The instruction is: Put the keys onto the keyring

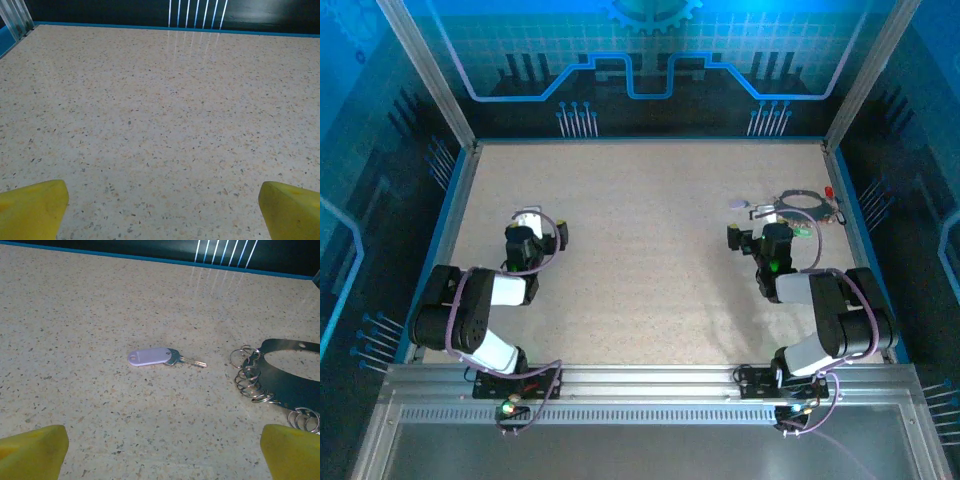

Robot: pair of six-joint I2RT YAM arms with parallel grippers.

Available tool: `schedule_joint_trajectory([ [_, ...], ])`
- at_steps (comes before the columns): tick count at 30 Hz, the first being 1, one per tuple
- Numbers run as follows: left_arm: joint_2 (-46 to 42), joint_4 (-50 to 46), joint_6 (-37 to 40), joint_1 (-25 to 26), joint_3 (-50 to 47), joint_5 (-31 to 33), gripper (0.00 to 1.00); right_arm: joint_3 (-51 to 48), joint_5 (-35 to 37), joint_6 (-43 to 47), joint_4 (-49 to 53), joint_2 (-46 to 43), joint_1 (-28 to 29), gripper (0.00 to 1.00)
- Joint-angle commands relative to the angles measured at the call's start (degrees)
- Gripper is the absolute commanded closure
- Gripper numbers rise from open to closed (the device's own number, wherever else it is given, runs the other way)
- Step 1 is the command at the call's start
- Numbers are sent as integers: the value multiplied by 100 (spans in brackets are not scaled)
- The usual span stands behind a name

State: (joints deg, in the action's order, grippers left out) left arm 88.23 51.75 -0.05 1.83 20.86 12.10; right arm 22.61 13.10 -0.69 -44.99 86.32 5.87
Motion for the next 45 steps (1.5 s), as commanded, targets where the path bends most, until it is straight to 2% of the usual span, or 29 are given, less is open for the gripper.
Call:
schedule_joint_trajectory([
  [1,50,105,-32,-7,89,-85,1,114,61,-111,-18,-19,-72,0],
  [20,46,108,-47,-5,84,-96,1,103,77,-94,-36,-20,-55,0],
  [24,38,179,-144,-16,35,171,1,79,66,-128,-63,-41,-83,0],
  [25,7,208,-146,-7,28,308,1,61,420,-215,-55,-96,-39,0],
  [27,-424,-77,-157,-2,-7,326,1,-127,224,-254,-227,-269,-126,0],
  [29,-1071,-993,-267,11,189,672,1,-333,186,-109,-497,-444,-36,0],
  [30,-1402,-1565,-387,17,373,856,1,-326,470,-50,-328,-652,107,0],
  [32,-2122,-2768,-607,26,840,909,1,167,844,-225,1201,-1391,165,0],
  [36,-3040,-4255,-1012,37,1619,634,1,1533,1378,-1266,3755,-1908,-63,0],
  [39,-3343,-5828,-2466,22,2519,1241,1,2716,2268,-2837,5858,-1617,-270,0],
  [40,-3350,-6357,-2963,-16,2795,1295,1,3092,2485,-3469,6469,-1424,-344,0],
  [41,-3296,-6695,-3235,-90,3053,1052,1,3406,2513,-3919,6977,-1166,-470,0],
  [43,-3107,-6665,-2615,-187,3297,172,1,3848,1950,-4004,7373,-641,-731,0],
  [45,-2814,-6998,-2166,-192,3602,-30,1,4234,1420,-3978,7572,-108,-919,0],
])
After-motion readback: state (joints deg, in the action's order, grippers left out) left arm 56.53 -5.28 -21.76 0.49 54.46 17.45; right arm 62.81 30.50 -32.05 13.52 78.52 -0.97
